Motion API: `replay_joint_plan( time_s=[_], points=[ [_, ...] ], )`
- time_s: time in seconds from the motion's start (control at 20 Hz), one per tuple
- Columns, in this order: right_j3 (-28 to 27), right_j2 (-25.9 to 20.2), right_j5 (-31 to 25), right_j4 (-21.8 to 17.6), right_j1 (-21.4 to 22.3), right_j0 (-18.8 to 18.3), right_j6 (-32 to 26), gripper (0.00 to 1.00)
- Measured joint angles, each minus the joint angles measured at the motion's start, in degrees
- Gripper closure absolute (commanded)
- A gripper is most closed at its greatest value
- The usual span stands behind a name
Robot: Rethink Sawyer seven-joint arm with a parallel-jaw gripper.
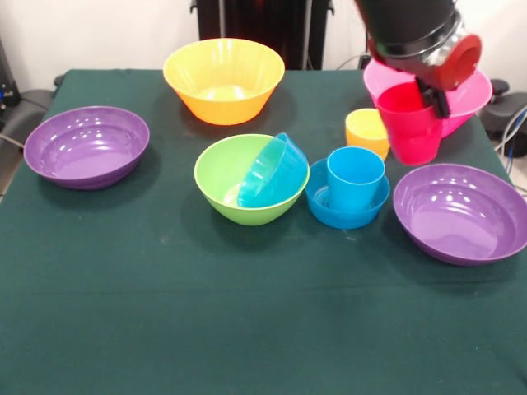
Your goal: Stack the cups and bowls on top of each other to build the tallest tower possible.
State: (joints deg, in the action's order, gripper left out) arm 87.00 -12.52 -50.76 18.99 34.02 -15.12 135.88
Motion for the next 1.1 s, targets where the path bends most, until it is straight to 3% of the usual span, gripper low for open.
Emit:
replay_joint_plan(
  time_s=[0.6,1.1],
  points=[
    [8.3,2.9,0.0,2.2,7.9,6.6,0.0,1.00],
    [12.9,6.4,1.1,2.1,12.8,7.6,0.0,1.00]
  ],
)
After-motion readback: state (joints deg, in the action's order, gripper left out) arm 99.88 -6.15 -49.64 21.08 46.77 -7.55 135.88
